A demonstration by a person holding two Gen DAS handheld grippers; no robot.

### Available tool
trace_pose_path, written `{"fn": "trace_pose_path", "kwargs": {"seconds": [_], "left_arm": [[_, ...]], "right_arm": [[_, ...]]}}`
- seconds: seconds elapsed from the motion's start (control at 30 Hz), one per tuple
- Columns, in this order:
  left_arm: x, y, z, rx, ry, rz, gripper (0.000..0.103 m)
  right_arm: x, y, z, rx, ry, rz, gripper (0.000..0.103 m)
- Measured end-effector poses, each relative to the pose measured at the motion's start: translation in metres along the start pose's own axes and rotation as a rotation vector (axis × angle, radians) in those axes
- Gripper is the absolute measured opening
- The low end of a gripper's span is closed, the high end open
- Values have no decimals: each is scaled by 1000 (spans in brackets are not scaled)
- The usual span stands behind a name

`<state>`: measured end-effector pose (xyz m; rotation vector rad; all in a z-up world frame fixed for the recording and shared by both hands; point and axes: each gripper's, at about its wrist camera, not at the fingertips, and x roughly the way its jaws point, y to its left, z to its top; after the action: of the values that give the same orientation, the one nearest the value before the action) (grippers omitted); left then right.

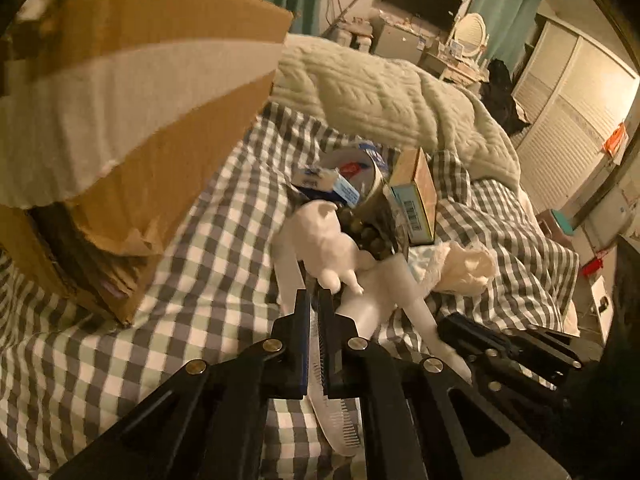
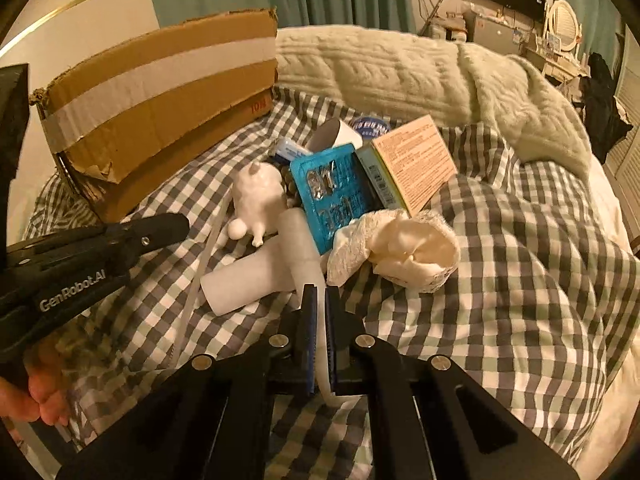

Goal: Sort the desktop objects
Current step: 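Grasp the white comb strip with the right tool while the left tool approaches it, then lift the white tube with the right tool while the left tool lifts the comb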

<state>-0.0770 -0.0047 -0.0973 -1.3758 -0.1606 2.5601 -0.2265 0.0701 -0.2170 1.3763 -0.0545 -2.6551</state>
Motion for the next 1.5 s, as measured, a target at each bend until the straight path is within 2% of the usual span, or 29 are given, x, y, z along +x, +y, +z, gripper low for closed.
{"fn": "trace_pose_path", "kwargs": {"seconds": [0.07,0.1,0.13,0.2,0.23,0.27,0.3,0.33,0.4,0.47,0.63,0.77,0.83,0.9,0.93,1.13,1.37,1.5], "left_arm": [[7,3,-4,-10,29,0,5],[13,4,-4,-22,50,-5,5],[19,6,-5,-33,75,-14,5],[27,6,-4,-44,97,-29,7],[30,6,-3,-43,104,-12,14],[33,6,-3,-41,108,14,29],[36,6,-2,-41,113,31,37],[39,6,-4,-41,124,23,41],[40,5,-5,-36,126,28,41],[39,5,-6,-38,125,29,41],[34,-1,-8,-23,124,44,46],[45,-2,-6,1,142,71,46],[59,0,-4,8,179,73,46],[63,3,-3,-1,178,54,34],[63,4,-3,-7,179,43,33],[43,9,-4,-49,102,-27,27],[5,1,-3,-13,13,-46,26],[-16,-9,7,16,-29,-74,25]], "right_arm": [[-4,5,-8,2,24,19,5],[-4,6,-10,5,27,15,12],[-4,6,-12,11,29,12,25],[1,3,-13,30,45,10,34],[6,1,-12,37,59,13,34],[11,0,-12,42,79,16,34],[17,0,-12,41,102,18,34],[23,-1,-11,39,122,17,34],[30,0,-11,35,151,5,34],[31,-1,-12,37,150,3,22],[28,-2,-14,44,144,10,22],[31,-2,-14,41,148,9,22],[34,-2,-13,39,156,7,22],[36,-1,-12,34,161,2,22],[36,-1,-12,32,161,-1,22],[32,2,-8,22,116,-29,18],[-4,5,2,-14,-12,-57,17],[-21,9,12,-28,-50,-55,17]]}}
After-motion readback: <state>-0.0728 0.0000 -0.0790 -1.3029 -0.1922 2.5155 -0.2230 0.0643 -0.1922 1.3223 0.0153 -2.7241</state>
